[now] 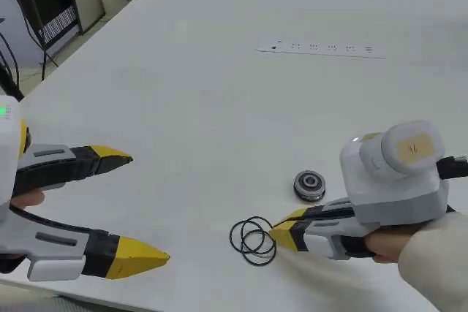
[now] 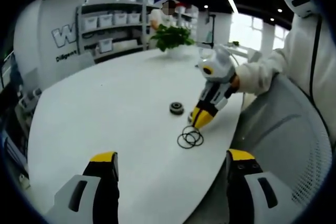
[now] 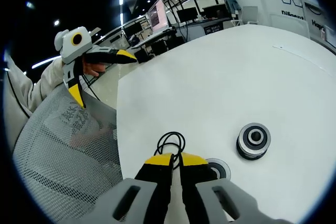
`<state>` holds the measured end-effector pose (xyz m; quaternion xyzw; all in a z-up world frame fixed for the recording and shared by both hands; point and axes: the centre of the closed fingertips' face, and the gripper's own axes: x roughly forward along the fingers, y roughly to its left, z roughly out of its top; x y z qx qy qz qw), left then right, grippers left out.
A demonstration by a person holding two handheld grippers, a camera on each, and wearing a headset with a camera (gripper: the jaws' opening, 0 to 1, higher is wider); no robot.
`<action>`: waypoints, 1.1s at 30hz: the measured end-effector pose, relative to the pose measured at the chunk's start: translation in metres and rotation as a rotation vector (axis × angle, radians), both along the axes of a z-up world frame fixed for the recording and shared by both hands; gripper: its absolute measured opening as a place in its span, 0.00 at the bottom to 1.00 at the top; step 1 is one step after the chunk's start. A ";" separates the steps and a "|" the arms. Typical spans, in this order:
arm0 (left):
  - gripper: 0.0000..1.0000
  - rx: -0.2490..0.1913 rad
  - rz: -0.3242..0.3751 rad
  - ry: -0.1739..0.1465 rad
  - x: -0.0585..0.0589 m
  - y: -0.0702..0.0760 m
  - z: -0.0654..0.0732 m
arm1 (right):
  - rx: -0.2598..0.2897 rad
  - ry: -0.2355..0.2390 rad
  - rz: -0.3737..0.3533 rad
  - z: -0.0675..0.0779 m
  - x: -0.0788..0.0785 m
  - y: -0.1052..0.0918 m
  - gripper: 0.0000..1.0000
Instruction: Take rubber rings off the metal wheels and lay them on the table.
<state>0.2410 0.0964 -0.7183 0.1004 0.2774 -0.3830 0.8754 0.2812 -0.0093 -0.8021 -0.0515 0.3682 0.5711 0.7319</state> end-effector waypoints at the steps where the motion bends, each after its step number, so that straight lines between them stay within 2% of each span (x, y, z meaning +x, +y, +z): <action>1: 0.86 -0.001 0.002 0.001 0.001 0.001 -0.001 | -0.003 -0.003 0.009 0.000 -0.001 0.000 0.02; 11: 0.85 -0.003 0.005 0.004 0.002 0.005 -0.003 | -0.011 0.010 0.039 -0.001 -0.010 0.002 0.07; 21: 0.85 0.000 0.011 0.004 0.002 0.009 -0.004 | -0.030 -0.026 0.073 0.000 -0.017 0.001 0.12; 26: 0.85 0.000 0.015 0.001 0.003 0.010 -0.004 | -0.023 -0.060 0.056 0.006 -0.011 -0.001 0.21; 33: 0.84 -0.001 0.009 0.000 0.001 0.009 -0.001 | 0.023 -0.067 -0.005 0.017 0.004 -0.008 0.21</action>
